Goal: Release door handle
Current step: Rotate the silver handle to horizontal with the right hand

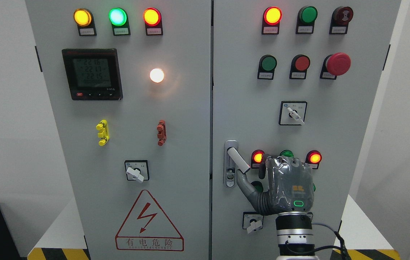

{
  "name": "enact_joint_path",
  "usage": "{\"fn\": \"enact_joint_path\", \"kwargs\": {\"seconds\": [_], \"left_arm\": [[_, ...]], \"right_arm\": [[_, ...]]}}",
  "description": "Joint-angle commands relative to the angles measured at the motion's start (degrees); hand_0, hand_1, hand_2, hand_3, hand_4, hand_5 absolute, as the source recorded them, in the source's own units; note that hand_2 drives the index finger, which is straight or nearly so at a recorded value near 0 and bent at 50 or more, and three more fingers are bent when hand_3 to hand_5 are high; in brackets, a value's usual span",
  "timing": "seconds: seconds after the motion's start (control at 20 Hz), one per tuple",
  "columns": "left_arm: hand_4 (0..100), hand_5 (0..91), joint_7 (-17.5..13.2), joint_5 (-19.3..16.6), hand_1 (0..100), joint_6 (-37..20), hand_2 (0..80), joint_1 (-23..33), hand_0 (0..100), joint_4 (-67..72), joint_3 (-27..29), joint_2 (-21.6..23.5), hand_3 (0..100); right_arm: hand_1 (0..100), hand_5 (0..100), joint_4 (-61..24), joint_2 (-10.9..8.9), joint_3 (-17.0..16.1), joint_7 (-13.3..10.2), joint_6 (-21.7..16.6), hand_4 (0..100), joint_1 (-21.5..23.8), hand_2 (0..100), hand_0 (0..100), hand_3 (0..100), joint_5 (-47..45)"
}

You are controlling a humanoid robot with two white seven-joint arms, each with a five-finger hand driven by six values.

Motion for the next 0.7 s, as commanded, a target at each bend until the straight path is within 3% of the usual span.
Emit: {"fn": "enact_joint_path", "kwargs": {"seconds": [0.0, 0.65], "left_arm": [[1, 0.0, 0.05, 0.00, 0, 0.05, 2.3, 0.00, 0, -0.97, -1.14, 0.00, 9], [1, 0.0, -0.04, 0.00, 0, 0.05, 2.4, 0.00, 0, -0.97, -1.14, 0.00, 9]], "right_arm": [[39, 96, -0.35, 0.00, -0.56, -0.58, 0.00, 98, -0.29, 80, 30, 100, 0.03], [40, 96, -0.87, 0.00, -1.62, -0.41, -0.09, 98, -1.52, 80, 31, 100, 0.11]]}}
